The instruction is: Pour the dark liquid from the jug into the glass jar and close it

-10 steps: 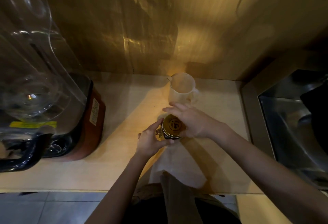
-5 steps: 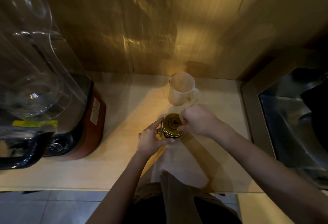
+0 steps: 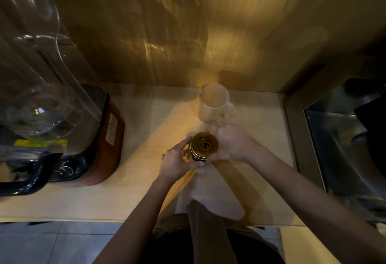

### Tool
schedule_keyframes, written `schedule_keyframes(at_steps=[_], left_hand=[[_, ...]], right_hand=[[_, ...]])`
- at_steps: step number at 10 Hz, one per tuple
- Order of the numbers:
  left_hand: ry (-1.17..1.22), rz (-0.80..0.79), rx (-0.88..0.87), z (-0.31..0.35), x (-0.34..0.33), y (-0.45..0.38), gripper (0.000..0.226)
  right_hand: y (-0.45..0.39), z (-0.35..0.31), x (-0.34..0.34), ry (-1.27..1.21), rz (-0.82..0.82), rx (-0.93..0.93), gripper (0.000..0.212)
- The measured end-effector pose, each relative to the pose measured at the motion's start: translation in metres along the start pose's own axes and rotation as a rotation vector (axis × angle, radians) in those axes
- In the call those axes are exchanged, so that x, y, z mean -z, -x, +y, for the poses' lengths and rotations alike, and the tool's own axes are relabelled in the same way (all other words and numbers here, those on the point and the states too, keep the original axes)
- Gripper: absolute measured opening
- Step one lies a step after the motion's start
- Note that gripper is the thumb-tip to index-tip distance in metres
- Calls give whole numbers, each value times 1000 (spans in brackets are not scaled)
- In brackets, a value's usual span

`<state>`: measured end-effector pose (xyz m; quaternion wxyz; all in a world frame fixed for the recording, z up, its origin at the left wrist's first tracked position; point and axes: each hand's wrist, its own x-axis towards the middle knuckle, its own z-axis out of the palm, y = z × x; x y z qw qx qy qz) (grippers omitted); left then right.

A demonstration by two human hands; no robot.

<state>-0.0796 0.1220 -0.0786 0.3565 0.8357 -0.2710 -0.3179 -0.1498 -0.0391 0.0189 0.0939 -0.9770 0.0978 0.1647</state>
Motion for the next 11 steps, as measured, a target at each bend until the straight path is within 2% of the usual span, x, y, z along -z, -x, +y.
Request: schedule_keyframes(at_steps=[1,2,3,6,8,9,10,11], left_hand=[[1,-1,-11,0,-1,0,103],[16,8,-21,2,0,0,100],[37,8,-24,4,1,-2,98],[30,25,-62,3,1,-3,89],[-143,-58,-2,10,4,-4,101],[-168,-156,60,27,13,-4,109],[-168,-219,104,50,32,-13,82],[-125,-241,100,83,63,-16,49]], right_hand=[[0,8,-31,-408,22,182,88],[1,11,-50,-680,179,85,81],[5,5,-63,-747,305,-1,78],[8,-14,-80,-774,460,-118,74],[5,-11,-80,-850,407,-182,75],[5,-10,-64,-1107,306,-280,60],[2,-6,-46,-1341,307,-389,36],[12,3,-19,-1540,387,-488,16]])
